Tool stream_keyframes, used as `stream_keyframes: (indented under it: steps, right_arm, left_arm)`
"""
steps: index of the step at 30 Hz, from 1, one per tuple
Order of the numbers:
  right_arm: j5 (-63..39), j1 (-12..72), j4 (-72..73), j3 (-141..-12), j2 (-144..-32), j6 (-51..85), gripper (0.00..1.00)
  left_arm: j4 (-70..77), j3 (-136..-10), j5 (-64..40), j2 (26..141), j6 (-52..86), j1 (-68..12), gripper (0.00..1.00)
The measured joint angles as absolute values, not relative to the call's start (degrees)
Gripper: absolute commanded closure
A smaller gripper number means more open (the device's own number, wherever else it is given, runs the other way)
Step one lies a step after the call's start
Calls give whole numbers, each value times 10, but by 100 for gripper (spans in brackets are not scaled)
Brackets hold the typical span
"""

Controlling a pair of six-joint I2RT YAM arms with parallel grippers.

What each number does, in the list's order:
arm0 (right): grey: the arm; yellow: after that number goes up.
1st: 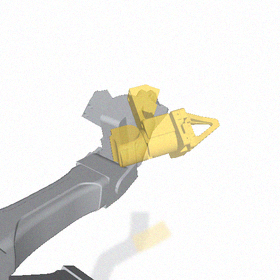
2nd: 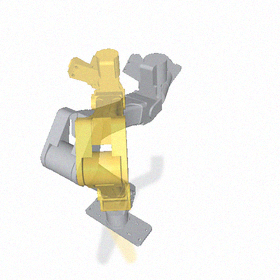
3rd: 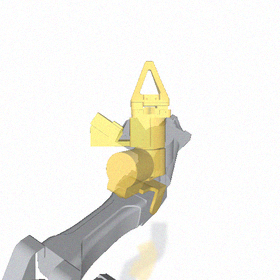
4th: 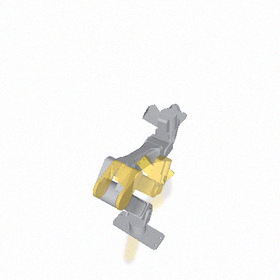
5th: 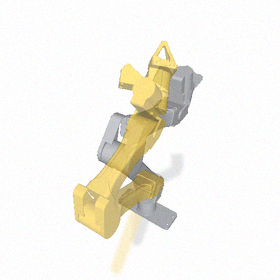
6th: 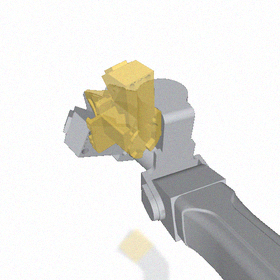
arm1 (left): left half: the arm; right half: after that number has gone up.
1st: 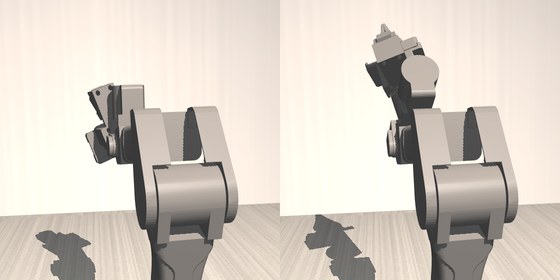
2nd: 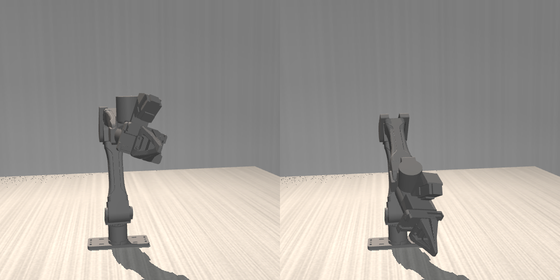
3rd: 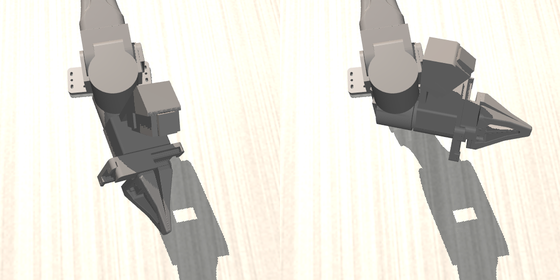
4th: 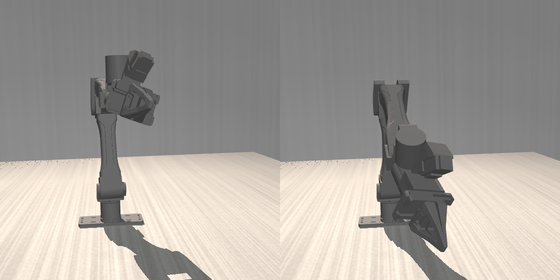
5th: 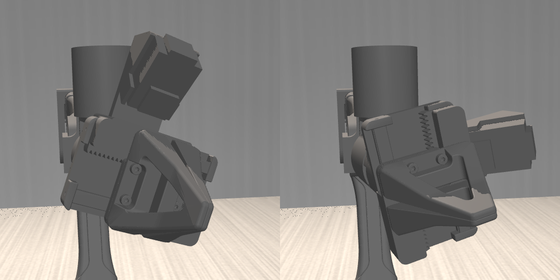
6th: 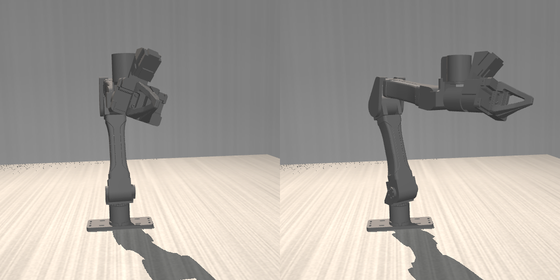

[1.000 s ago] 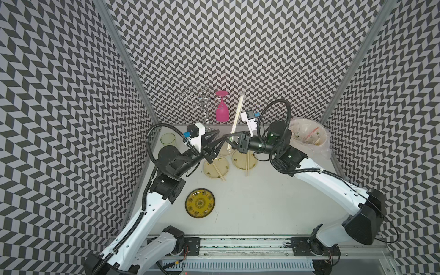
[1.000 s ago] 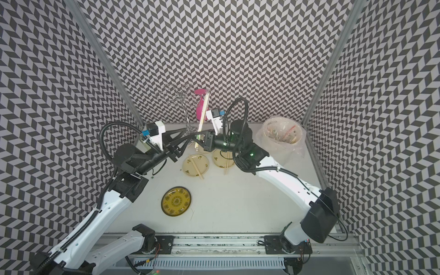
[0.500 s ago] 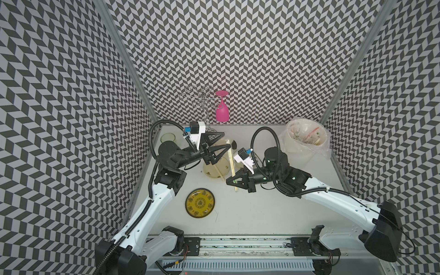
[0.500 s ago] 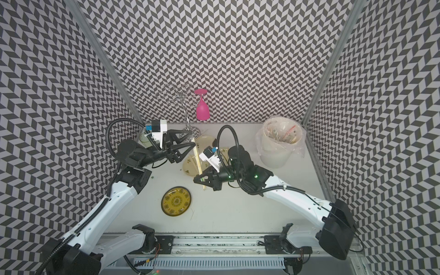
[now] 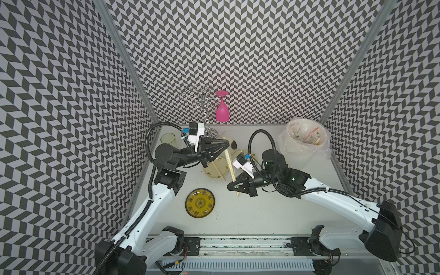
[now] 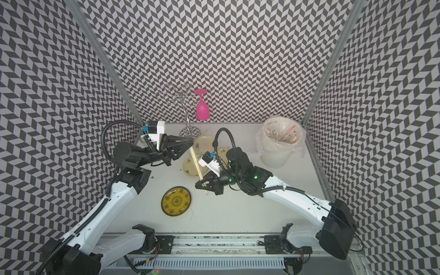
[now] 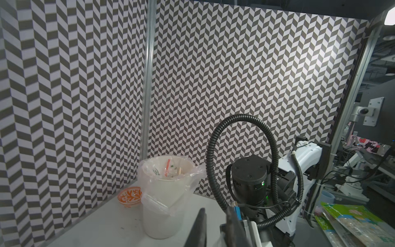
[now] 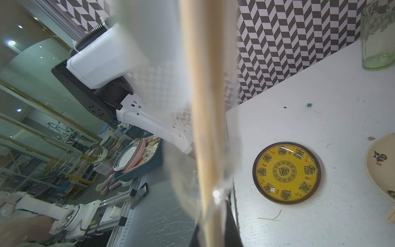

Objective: Remove the packaging of disposable chopsticks
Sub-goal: Remove the packet bag from the disposable chopsticks.

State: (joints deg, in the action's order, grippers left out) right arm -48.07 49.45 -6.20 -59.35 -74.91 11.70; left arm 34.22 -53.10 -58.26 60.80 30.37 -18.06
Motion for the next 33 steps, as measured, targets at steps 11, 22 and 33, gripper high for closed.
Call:
stream_keyframes:
  steps: [11,22,33]
  right_arm:
    - [-485,498,-85,-599,-749,103,100]
    - [-480,498,-103,-601,-749,89,100]
    - [-480,501,-122,-605,-749,86,100]
  left_arm:
    - [319,-532,-595,609,284,-190,67]
    - [306,-535,-603,610,290,-192,95]
    - [299,-535,-599,609,279,-193,95]
